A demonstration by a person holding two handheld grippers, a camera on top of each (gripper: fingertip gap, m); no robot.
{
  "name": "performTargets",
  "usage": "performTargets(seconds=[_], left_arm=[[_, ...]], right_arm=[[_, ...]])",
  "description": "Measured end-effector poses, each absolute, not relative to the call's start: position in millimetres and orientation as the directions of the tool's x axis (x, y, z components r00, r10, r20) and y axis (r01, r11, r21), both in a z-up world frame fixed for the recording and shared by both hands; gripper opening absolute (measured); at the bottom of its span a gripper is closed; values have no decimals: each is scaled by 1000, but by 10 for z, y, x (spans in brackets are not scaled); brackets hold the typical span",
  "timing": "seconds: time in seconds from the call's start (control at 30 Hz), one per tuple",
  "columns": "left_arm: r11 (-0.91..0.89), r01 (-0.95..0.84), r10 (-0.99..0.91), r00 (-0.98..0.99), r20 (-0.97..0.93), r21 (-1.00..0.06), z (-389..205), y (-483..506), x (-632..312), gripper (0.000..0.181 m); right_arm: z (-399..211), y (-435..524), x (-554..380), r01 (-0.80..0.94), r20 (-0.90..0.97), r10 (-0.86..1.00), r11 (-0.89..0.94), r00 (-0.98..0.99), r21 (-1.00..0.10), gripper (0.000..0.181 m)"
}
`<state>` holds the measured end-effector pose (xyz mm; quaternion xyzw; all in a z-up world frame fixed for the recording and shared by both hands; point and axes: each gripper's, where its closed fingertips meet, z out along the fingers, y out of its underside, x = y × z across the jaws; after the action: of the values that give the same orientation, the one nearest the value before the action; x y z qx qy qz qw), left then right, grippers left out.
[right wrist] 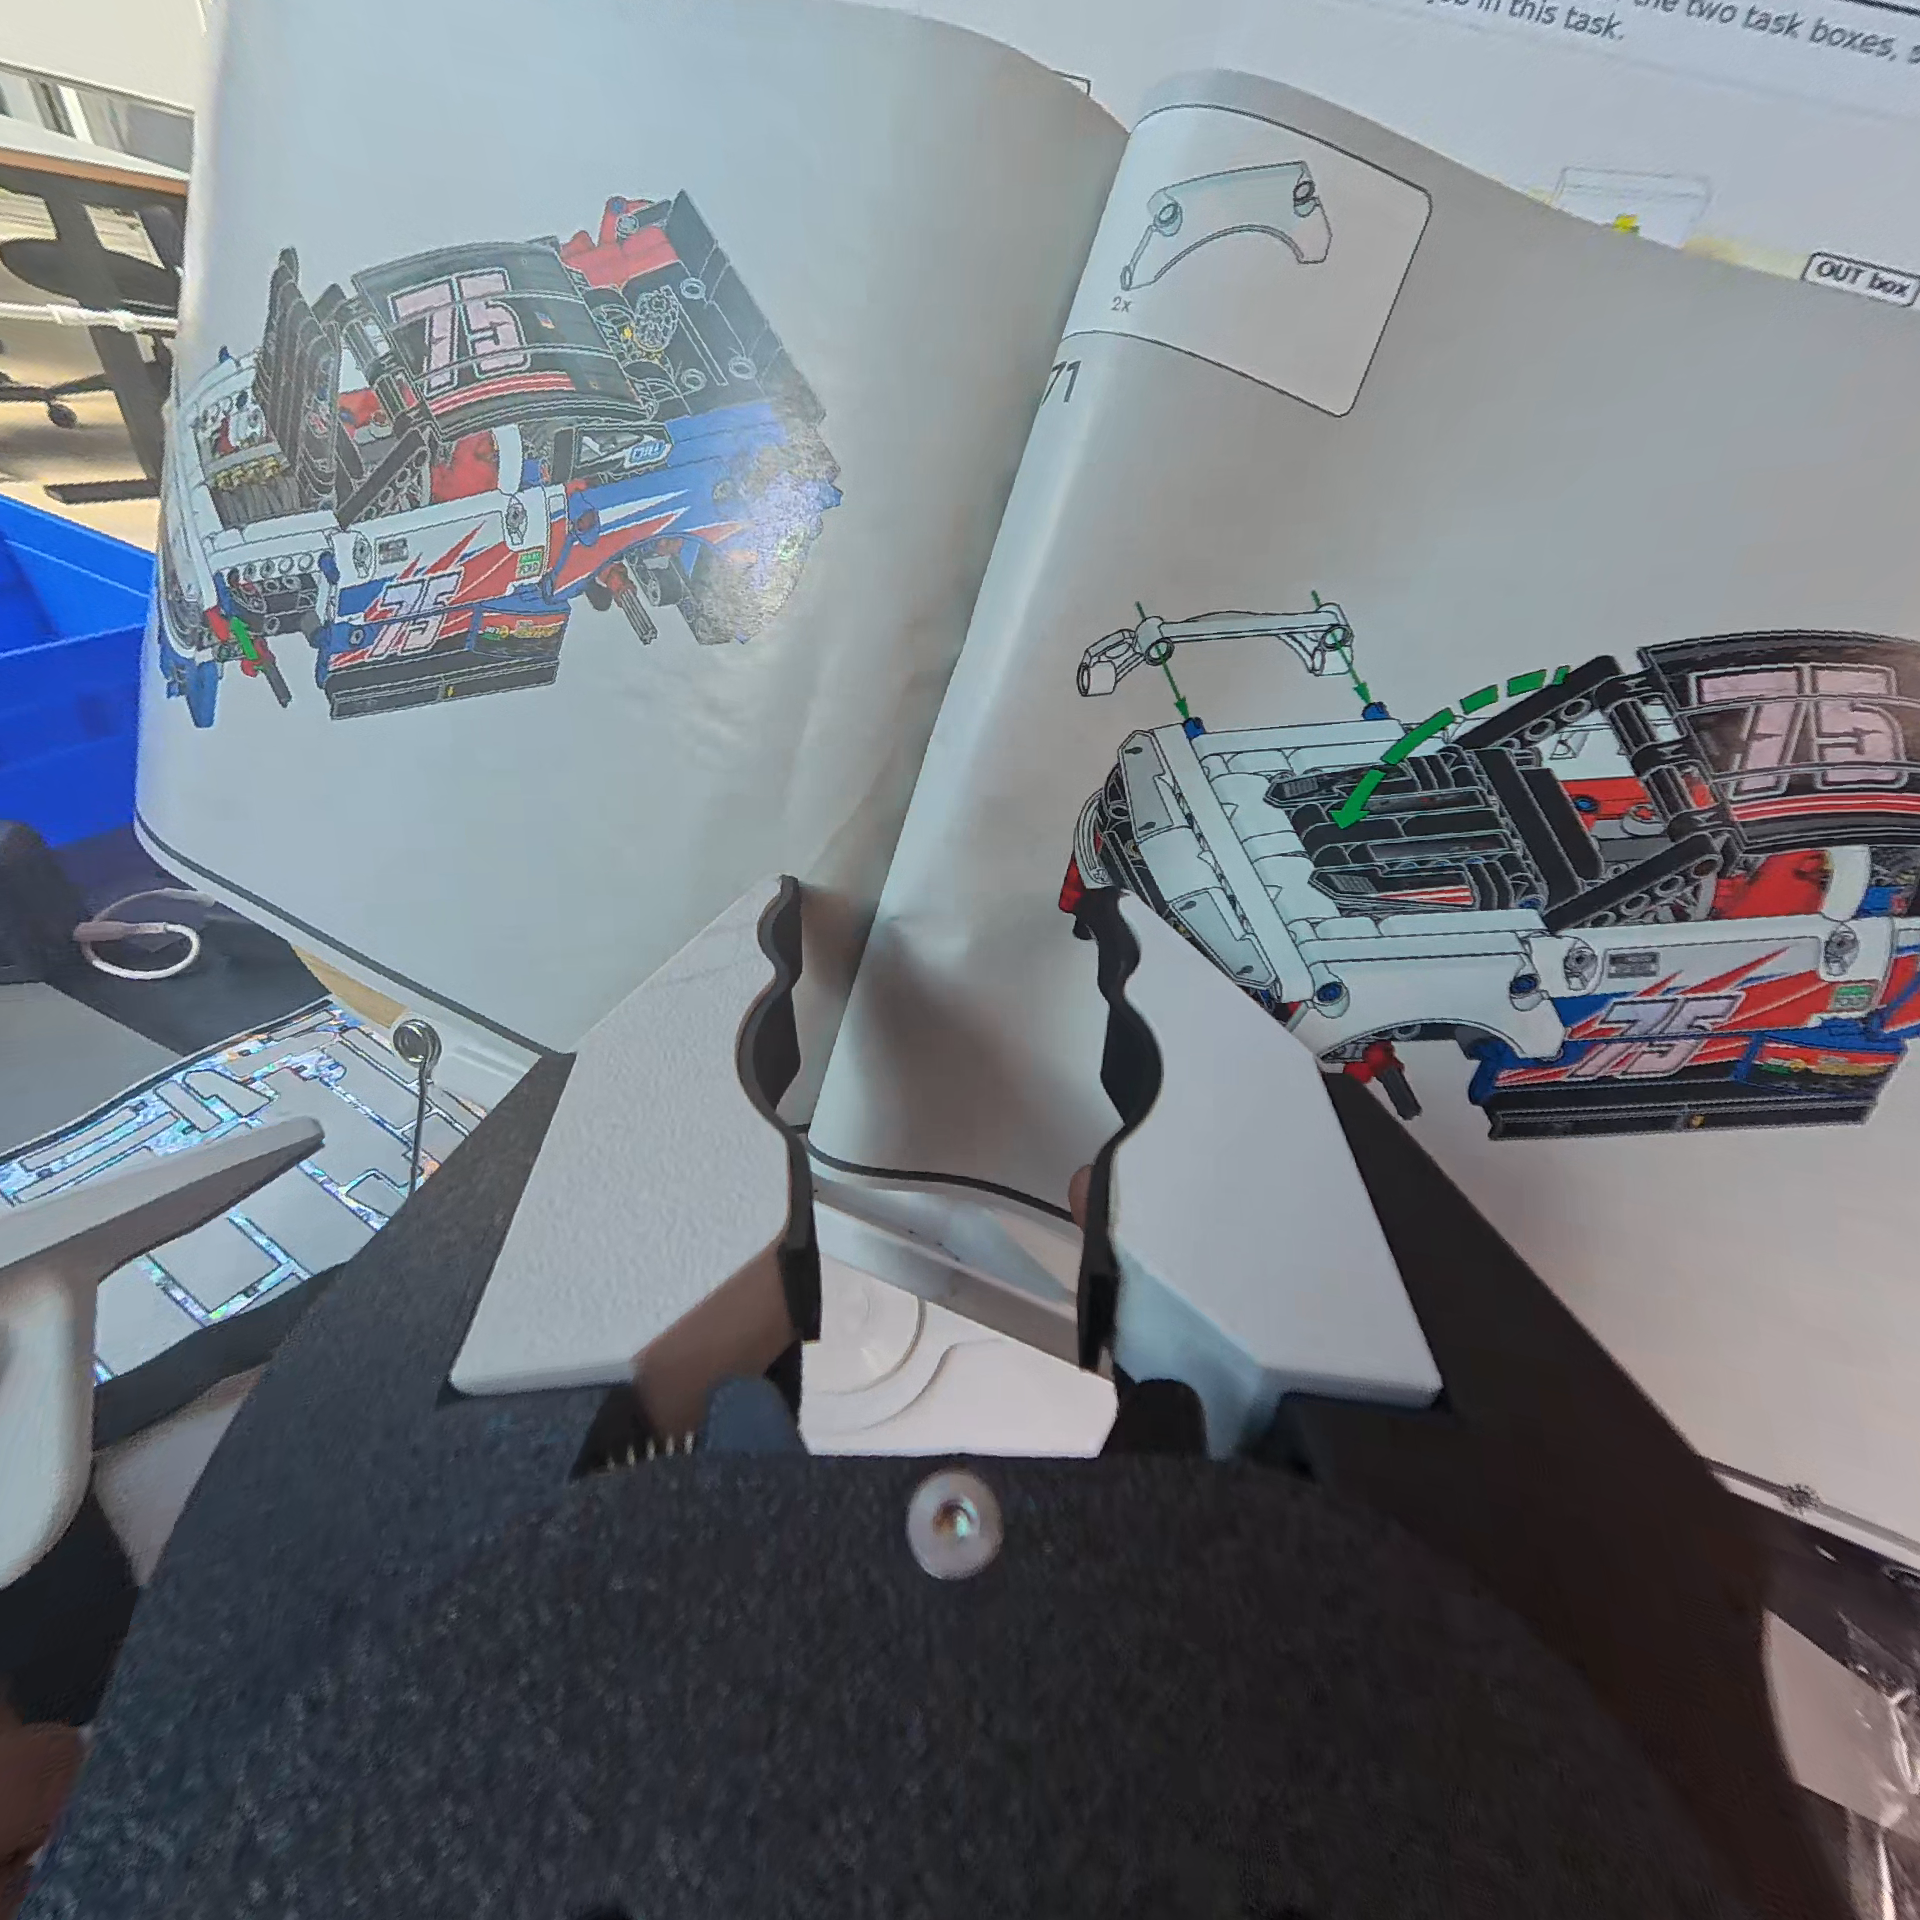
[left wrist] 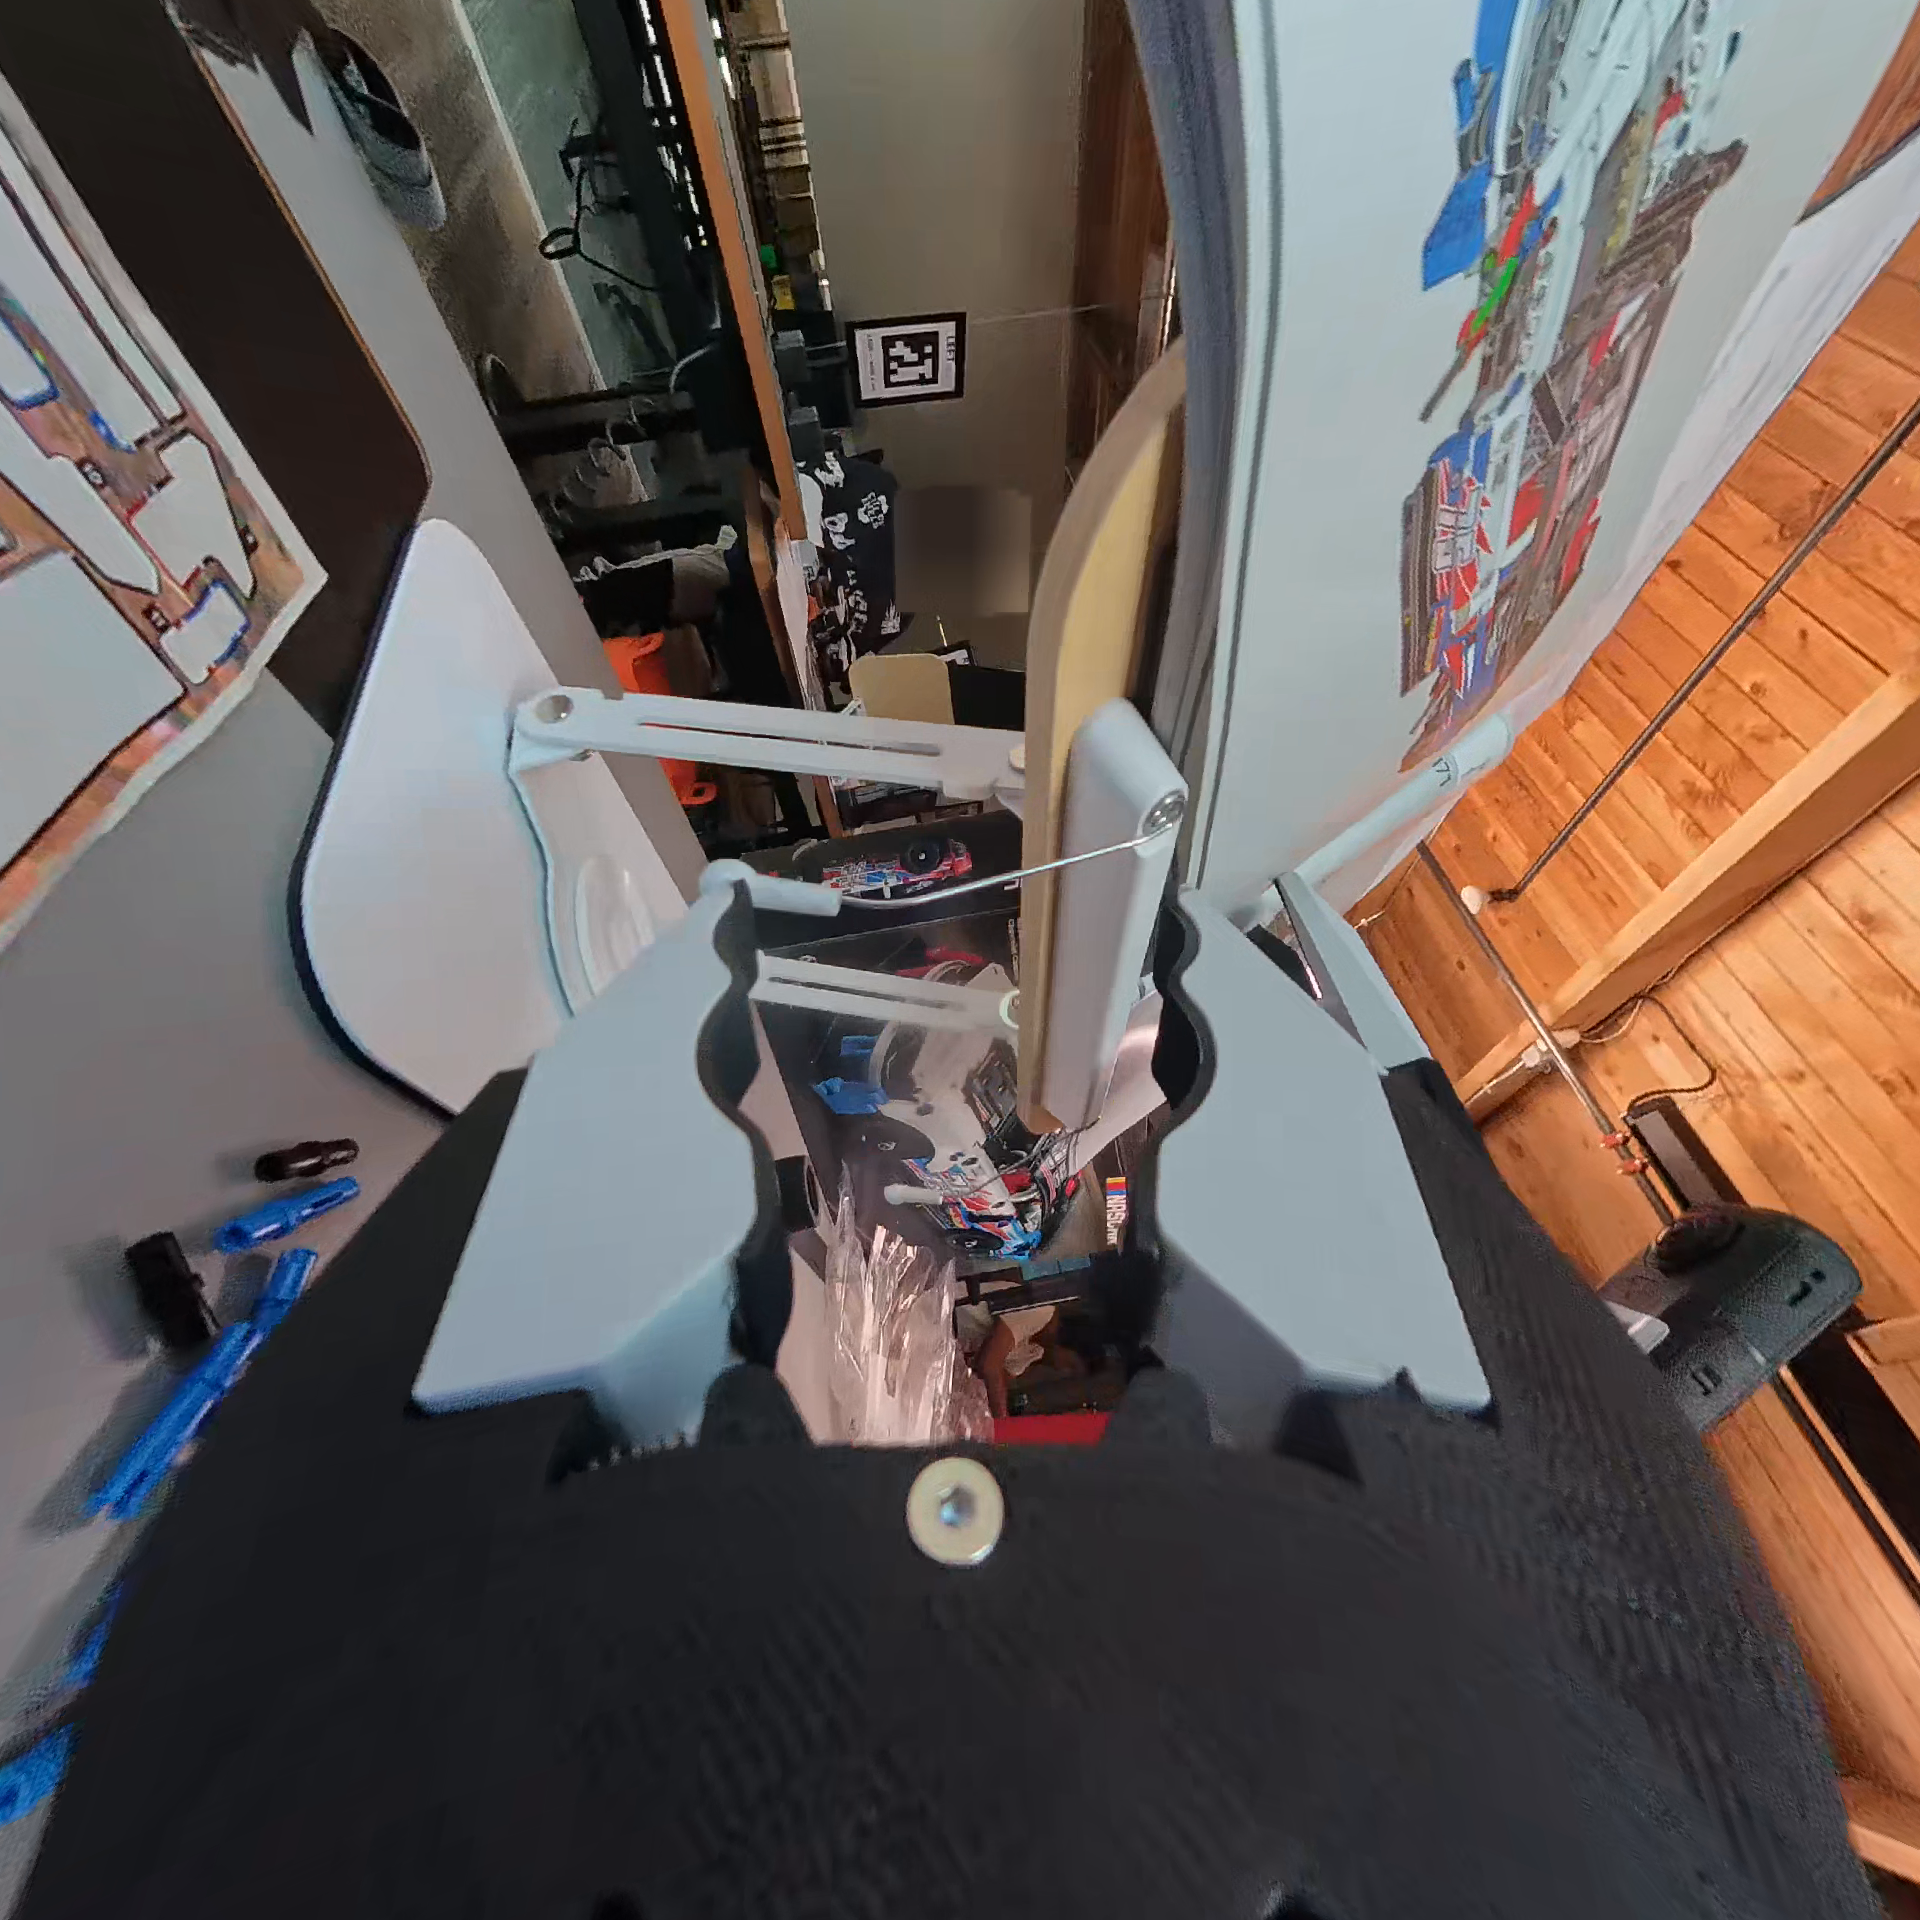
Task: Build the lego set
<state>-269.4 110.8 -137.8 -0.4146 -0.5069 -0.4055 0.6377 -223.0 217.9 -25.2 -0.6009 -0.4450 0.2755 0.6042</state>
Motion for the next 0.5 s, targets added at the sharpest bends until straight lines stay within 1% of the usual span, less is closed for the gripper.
performTargets(seconds=[0.03, 0.07, 0.1, 0.17, 0.23, 0.3, 0.33, 0.37, 0.4, 0.47, 0.5], left_arm=[[335, 938, -95, 124, 988, -85, -1421, 1157, -2731, 79], [339, 940, -96, 79, 992, -42, -1479, 1203, -2776, 78], [333, 943, -107, 29, 994, 8, -1531, 1247, -2807, 73], [338, 937, -131, -48, 990, 90, -1599, 1279, -2846, 73], [371, 920, -190, -58, 980, 127, -1539, 1238, -2891, 67], [364, 917, -209, -92, 974, 165, -1552, 1229, -2934, 54], [369, 917, -186, -89, 978, 153, -1597, 1207, -2967, 40], [402, 907, -161, -62, 985, 123, -1631, 1136, -3034, 21], [443, 892, -172, -19, 985, 95, -1593, 1038, -3118, 14], [459, 887, -179, 33, 983, 53, -1469, 922, -3216, 12], [471, 882, -168, 84, 982, 5, -1378, 863, -3270, 11]], right_arm=[[-252, 2182, -2230, 201, 205, 868, 125, 452, -972, 55], [-252, 2184, -2231, 200, 204, 869, 124, 451, -972, 55], [-253, 2185, -2230, 198, 200, 869, 121, 452, -973, 55], [-253, 2182, -2229, 194, 199, 868, 122, 455, -973, 55], [-252, 2181, -2226, 191, 201, 868, 126, 454, -974, 55], [-251, 2187, -2226, 188, 202, 869, 128, 452, -974, 55], [-251, 2189, -2226, 189, 200, 870, 126, 451, -974, 55], [-251, 2191, -2228, 191, 199, 871, 124, 449, -974, 55], [-252, 2189, -2230, 192, 198, 872, 123, 447, -974, 55], [-251, 2193, -2232, 188, 198, 872, 125, 448, -974, 55], [-252, 2192, -2232, 184, 198, 872, 127, 447, -975, 55]])
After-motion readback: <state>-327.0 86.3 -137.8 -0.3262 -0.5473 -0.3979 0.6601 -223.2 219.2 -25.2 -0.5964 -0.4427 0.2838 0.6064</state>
